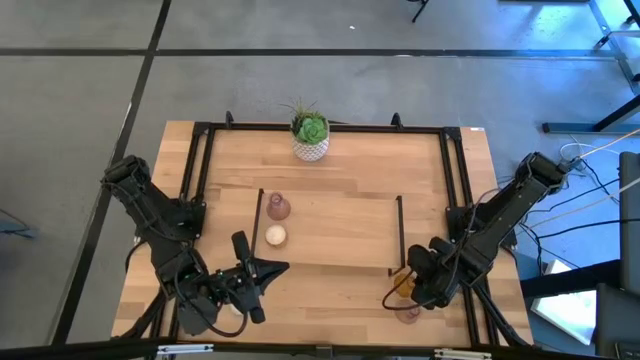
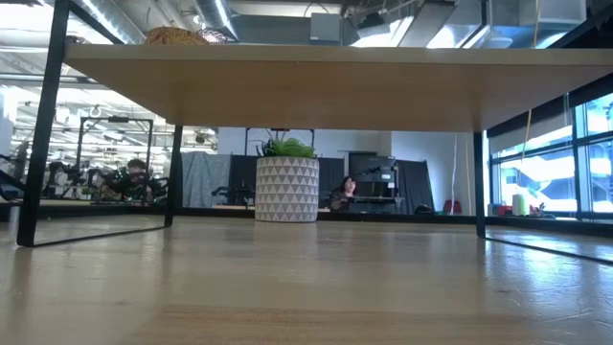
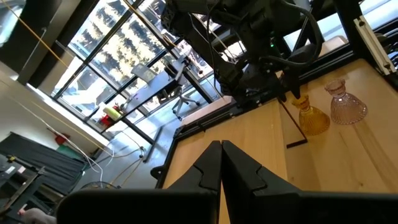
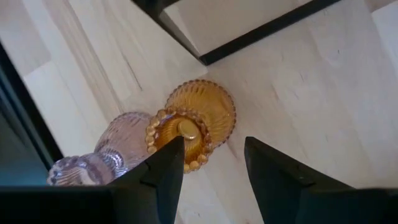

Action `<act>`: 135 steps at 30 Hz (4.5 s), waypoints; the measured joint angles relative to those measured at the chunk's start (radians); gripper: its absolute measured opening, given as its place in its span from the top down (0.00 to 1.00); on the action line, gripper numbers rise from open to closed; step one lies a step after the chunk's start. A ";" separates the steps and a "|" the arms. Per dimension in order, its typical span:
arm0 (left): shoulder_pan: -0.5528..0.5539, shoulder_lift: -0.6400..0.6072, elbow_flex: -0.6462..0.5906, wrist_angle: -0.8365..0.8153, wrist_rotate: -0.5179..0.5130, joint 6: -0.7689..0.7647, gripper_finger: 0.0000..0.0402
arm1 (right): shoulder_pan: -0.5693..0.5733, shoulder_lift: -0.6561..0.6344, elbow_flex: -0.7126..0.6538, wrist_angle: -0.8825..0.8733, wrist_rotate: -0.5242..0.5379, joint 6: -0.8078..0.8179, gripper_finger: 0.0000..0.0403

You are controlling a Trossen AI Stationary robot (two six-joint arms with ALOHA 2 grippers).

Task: Pick & Place candle stick holders
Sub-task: Put the yellow glass candle holder on the shelf

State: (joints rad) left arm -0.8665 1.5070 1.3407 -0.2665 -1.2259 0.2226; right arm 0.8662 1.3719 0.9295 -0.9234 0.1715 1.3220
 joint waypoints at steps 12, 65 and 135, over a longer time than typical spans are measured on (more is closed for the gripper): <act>0.000 0.000 0.000 0.000 0.000 0.000 1.00 | -0.016 0.024 0.000 0.001 -0.023 -0.018 0.58; 0.000 0.000 0.000 0.000 0.000 0.008 1.00 | -0.040 0.026 0.071 -0.187 -0.139 0.002 0.92; 0.053 0.000 0.000 -0.055 0.129 -0.030 1.00 | -0.763 0.673 1.390 -0.571 -0.224 -0.942 0.92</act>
State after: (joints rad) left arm -0.8132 1.5070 1.3403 -0.3214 -1.0968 0.1927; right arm 0.1036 2.0454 2.3196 -1.4941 -0.0522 0.3799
